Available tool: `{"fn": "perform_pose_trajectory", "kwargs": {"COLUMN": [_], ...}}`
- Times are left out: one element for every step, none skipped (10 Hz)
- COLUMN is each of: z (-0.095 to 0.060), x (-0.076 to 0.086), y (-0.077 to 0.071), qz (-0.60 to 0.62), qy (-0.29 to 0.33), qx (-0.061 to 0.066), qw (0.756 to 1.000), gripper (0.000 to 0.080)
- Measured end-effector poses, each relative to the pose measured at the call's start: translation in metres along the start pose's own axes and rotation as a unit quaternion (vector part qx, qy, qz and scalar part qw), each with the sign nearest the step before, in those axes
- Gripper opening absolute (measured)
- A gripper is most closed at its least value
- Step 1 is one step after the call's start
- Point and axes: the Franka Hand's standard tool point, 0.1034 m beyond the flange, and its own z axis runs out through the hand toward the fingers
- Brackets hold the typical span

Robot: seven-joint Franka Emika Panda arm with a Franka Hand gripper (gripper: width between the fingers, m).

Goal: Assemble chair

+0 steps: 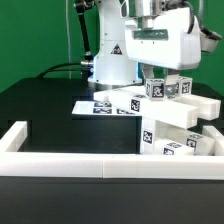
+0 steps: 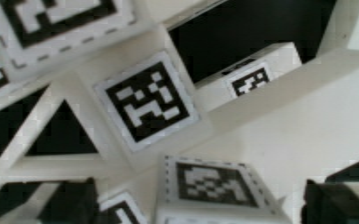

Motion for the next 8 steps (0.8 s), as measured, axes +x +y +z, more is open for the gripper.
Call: {"fn": "perform_pose_trajectory", "kwargs": {"z": [0.0001, -0.0003, -0.0014, -0.0016, -0.0018, -0.0021, -0.0024, -0.0025], "x": [-0.0015, -0.001, -0.001, -0.0008, -0.0001, 0.0008, 0.0014, 0.0017], "y": [-0.0004, -0.0007, -0.0022, -0.0026, -0.0027, -0.0024, -0.0024, -0.0023], "qz": [-0.058, -0.106, -0.139, -0.192, -0.243, -0.288, -0.334, -0.369], "qy": [0.0, 0.0, 0.0, 0.001, 0.001, 0.002, 0.002, 0.002], "qx": [0.0, 0.0, 0.001, 0.001, 0.002, 0.001, 0.001, 0.001], "qw": [0.998, 0.994, 0.99, 0.981, 0.97, 0.958, 0.943, 0.93], "gripper": [0.0609, 0.0641, 0.0648, 0.0648, 0.0649, 0.0649, 0.0649, 0.0649]}}
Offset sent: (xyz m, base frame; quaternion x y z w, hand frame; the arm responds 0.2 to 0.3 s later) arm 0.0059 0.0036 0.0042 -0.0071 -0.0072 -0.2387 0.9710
